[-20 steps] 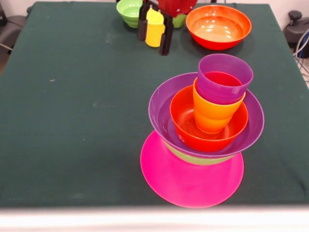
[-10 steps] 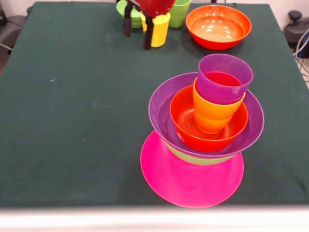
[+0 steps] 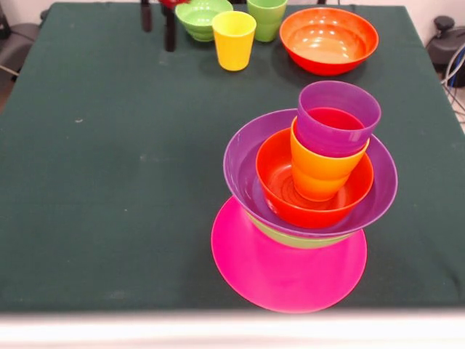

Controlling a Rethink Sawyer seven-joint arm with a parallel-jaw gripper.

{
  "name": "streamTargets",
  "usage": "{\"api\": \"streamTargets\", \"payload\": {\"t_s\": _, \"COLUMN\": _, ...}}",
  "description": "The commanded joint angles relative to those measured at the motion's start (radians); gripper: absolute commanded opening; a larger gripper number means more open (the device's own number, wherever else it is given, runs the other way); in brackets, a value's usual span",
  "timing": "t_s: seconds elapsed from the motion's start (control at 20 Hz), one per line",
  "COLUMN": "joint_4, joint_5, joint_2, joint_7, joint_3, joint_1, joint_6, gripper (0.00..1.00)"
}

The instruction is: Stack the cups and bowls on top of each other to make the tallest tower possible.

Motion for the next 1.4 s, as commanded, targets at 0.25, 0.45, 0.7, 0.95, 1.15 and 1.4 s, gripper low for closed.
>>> {"api": "streamTargets", "payload": {"t_s": 0.25, "joint_4": 0.221, "joint_5": -0.163, "joint_2": -0.021, "joint_7": -0.390, "joint_3": 0.268, "joint_1": -0.193, "joint_6": -0.019, "gripper": 1.00}}
{"api": "streamTargets", "payload": {"t_s": 0.45, "joint_4": 0.294, "joint_5": -0.197, "joint_2": -0.013, "joint_7": -0.362, "joint_3": 0.313, "joint_1": -0.243, "joint_6": -0.064, "gripper": 1.00}}
{"api": "streamTargets", "payload": {"t_s": 0.7, "joint_4": 0.350, "joint_5": -0.263, "joint_2": 0.030, "joint_7": -0.281, "joint_3": 0.319, "joint_1": -0.265, "joint_6": -0.183, "gripper": 1.00}}
{"api": "streamTargets", "payload": {"t_s": 0.95, "joint_4": 0.388, "joint_5": -0.304, "joint_2": 0.050, "joint_7": -0.207, "joint_3": 0.316, "joint_1": -0.268, "joint_6": -0.251, "gripper": 1.00}}
{"api": "streamTargets", "payload": {"t_s": 1.15, "joint_4": 0.408, "joint_5": -0.325, "joint_2": 0.041, "joint_7": -0.170, "joint_3": 0.307, "joint_1": -0.259, "joint_6": -0.286, "gripper": 1.00}}
{"api": "streamTargets", "payload": {"t_s": 1.4, "joint_4": 0.414, "joint_5": -0.328, "joint_2": 0.048, "joint_7": -0.157, "joint_3": 0.312, "joint_1": -0.257, "joint_6": -0.287, "gripper": 1.00}}
